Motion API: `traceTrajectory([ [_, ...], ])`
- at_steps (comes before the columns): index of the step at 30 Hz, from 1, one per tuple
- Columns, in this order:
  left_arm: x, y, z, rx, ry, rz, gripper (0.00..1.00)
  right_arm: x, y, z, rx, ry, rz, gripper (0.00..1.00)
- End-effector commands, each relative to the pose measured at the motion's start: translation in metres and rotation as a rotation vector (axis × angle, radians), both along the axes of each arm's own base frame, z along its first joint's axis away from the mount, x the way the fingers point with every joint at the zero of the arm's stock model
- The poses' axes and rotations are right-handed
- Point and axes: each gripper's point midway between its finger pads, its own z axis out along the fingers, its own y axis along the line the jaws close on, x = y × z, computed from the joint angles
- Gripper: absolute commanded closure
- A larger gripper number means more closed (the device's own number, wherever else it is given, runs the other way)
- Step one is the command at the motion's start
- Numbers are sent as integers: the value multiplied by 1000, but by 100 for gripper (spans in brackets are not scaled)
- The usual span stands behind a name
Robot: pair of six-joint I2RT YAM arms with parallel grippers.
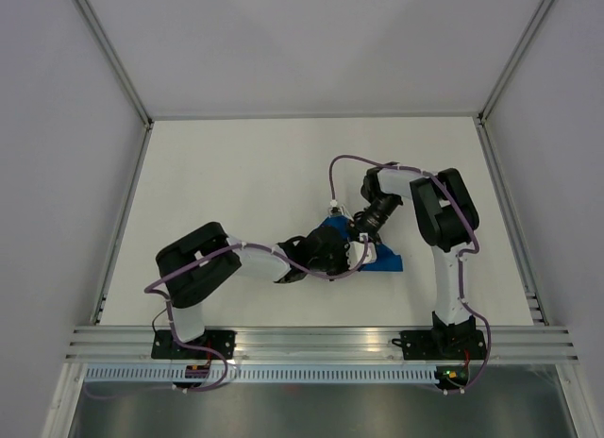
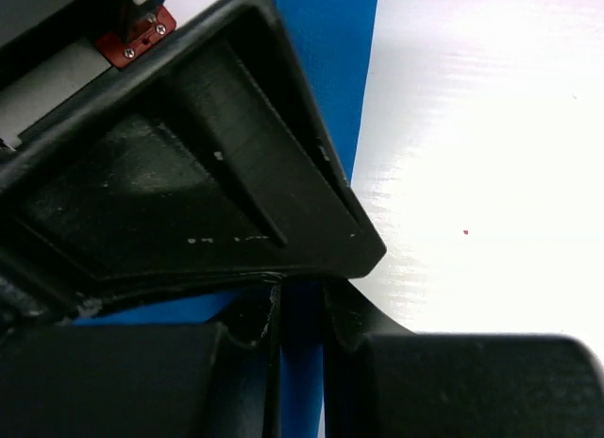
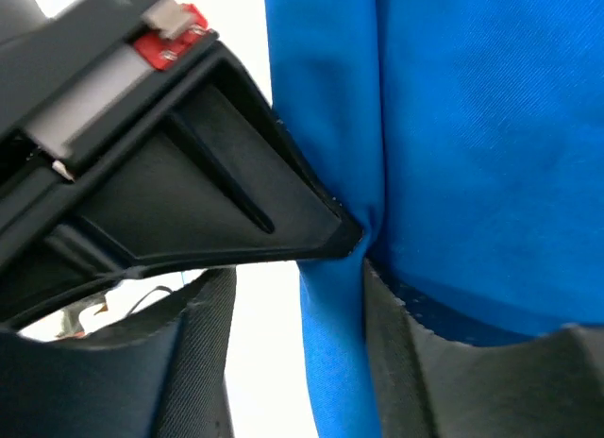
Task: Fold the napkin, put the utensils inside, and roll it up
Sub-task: Roll the napkin with the utensil
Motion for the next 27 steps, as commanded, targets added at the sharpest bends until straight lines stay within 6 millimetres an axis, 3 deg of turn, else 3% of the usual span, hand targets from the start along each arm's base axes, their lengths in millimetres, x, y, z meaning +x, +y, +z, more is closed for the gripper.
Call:
traceTrajectory([
  [1, -49, 50, -71, 231, 345, 1, 98, 35, 5, -1, 89, -244, 32, 39],
  [5, -47, 50, -65, 205, 441, 2, 98, 44, 2, 22, 130, -288, -31, 38],
  [11, -43, 51, -59, 148, 559, 14, 98, 81, -15, 61, 176, -439, -228, 38],
  [12, -42, 51, -59, 144, 580, 18, 98, 95, -21, 65, 185, -504, -265, 38],
  [13, -45, 52, -57, 138, 629, 15, 98, 100, -26, 80, 187, -568, -294, 38],
  [14, -43, 49, -55, 129, 648, 7, 98, 94, -31, 77, 178, -583, -307, 38],
  [15, -45, 50, -58, 136, 687, 14, 98, 101, -35, 93, 193, -699, -311, 38],
  [17, -45, 49, -55, 116, 751, 1, 98, 87, -39, 88, 183, -746, -314, 38],
  [19, -46, 50, -57, 102, 831, 7, 98, 85, -41, 107, 215, -881, -309, 38],
  [20, -44, 48, -56, 92, 852, 8, 98, 73, -45, 95, 197, -889, -298, 38],
  [21, -44, 49, -57, 91, 882, 21, 98, 73, -43, 106, 217, -977, -283, 38],
  [22, -42, 49, -59, 82, 921, 22, 98, 69, -43, 103, 212, -1007, -269, 38],
  [23, -43, 50, -60, 82, 948, 22, 98, 57, -47, 85, 176, -1004, -254, 38],
  [24, -43, 50, -60, 80, 988, 44, 98, 55, -40, 89, 189, -1074, -221, 37],
  [26, -42, 52, -63, 77, 1041, 50, 98, 38, -37, 65, 157, -1079, -181, 37],
  [27, -42, 52, -63, 74, 1061, 54, 98, 37, -29, 64, 143, -1142, -142, 37],
])
